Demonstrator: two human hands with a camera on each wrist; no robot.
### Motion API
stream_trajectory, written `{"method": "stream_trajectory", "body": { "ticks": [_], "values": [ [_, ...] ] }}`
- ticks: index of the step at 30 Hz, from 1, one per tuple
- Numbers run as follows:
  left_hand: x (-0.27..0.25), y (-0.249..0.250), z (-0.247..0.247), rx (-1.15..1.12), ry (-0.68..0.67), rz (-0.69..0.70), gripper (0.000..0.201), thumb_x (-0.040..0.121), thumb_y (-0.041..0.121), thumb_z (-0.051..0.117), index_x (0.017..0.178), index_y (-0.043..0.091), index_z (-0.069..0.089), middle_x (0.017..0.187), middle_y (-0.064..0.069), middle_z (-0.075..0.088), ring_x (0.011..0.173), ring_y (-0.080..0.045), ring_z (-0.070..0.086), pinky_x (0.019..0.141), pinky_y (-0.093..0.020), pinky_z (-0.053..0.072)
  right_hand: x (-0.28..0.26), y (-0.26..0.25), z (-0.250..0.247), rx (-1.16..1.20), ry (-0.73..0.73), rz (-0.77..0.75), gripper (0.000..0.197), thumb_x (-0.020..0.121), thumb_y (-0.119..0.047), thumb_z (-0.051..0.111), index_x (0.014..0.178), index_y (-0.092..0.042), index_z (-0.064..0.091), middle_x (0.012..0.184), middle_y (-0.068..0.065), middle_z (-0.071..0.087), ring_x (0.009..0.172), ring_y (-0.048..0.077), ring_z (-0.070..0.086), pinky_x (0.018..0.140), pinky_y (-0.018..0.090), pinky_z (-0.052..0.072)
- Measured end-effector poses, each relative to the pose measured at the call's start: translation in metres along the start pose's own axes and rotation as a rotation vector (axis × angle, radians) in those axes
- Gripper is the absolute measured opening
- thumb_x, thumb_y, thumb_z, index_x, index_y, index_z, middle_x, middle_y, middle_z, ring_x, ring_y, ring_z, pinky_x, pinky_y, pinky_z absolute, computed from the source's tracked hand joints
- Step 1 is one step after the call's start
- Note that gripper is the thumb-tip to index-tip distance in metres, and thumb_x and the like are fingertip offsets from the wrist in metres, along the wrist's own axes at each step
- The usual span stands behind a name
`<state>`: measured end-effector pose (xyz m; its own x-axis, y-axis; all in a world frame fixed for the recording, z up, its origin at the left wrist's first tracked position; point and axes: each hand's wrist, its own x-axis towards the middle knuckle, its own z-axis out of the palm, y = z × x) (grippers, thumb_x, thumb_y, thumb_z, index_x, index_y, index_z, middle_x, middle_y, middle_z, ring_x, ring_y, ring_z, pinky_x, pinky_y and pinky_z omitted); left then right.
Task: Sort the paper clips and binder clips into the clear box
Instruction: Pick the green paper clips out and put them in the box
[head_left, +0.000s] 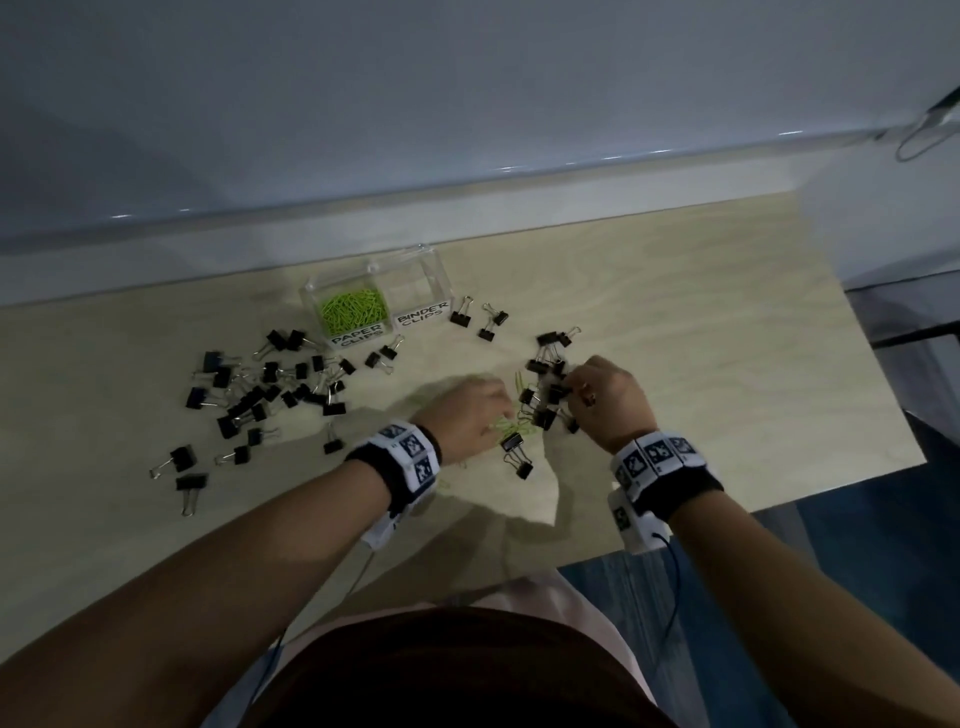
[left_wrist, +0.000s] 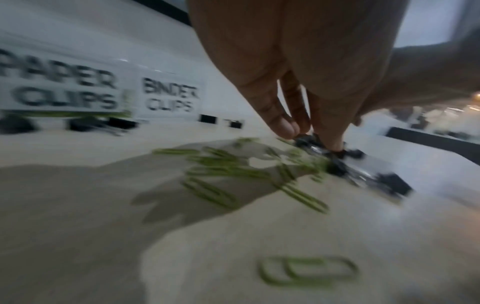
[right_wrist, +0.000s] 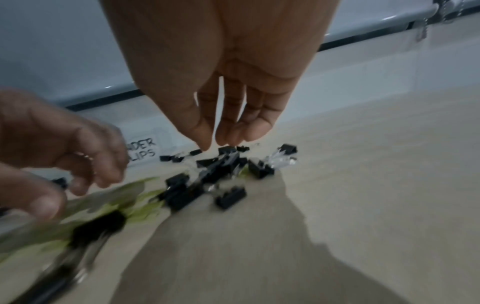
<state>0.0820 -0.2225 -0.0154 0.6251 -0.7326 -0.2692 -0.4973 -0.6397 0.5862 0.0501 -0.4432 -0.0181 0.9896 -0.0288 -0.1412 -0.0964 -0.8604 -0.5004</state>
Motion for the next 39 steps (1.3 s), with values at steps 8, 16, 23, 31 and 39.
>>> {"method": "stream_trajectory", "body": {
  "ticks": [8,16,23,31,39],
  "values": [
    [0.005,0.011,0.034,0.292,-0.191,0.218,0.039,0.087,0.017,0.059,0.126,0.018,0.052,0.12,-0.006,0.053,0.108,-0.027,0.049,0.091,-0.044,0.046,-0.028,-0.008,0.034,0.031,-0.067,-0.128,0.029,0.07,-0.007,0.071,0.098,-0.012,0.069,0.097,0.009,0.061,0.086,0.03,0.06,0.067,0.038,0.055],
    [-0.011,0.003,0.029,0.073,0.001,0.184,0.034,0.085,0.026,0.059,0.117,0.013,0.057,0.111,-0.006,0.055,0.09,-0.021,0.056,0.073,-0.036,0.053,-0.037,0.014,0.022,0.07,0.036,-0.12,0.012,0.075,-0.012,0.07,0.087,-0.01,0.066,0.089,0.004,0.059,0.07,0.02,0.059,0.06,0.034,0.056],
    [0.006,-0.029,-0.017,0.089,0.264,-0.154,0.035,0.088,0.023,0.054,0.122,0.014,0.051,0.121,-0.004,0.049,0.111,-0.02,0.043,0.087,-0.028,0.041,-0.042,0.047,0.0,0.023,0.218,0.039,0.008,0.078,-0.013,0.069,0.083,-0.009,0.065,0.089,0.003,0.058,0.068,0.018,0.058,0.056,0.028,0.05],
    [0.038,0.013,0.002,0.188,0.065,0.077,0.034,0.094,0.028,0.048,0.126,0.016,0.053,0.128,0.0,0.05,0.117,-0.017,0.041,0.103,-0.033,0.037,-0.005,0.027,0.001,-0.072,0.19,0.157,0.009,0.079,-0.012,0.066,0.087,-0.009,0.071,0.093,0.011,0.062,0.085,0.032,0.055,0.071,0.044,0.051],
    [0.061,0.03,0.014,0.208,0.072,0.0,0.046,0.086,0.022,0.063,0.129,0.025,0.045,0.119,-0.006,0.046,0.106,-0.024,0.046,0.078,-0.039,0.052,0.03,0.009,-0.003,-0.194,-0.14,0.329,0.007,0.081,-0.022,0.06,0.086,-0.017,0.061,0.097,0.008,0.053,0.095,0.031,0.054,0.082,0.042,0.048]
  ]
}}
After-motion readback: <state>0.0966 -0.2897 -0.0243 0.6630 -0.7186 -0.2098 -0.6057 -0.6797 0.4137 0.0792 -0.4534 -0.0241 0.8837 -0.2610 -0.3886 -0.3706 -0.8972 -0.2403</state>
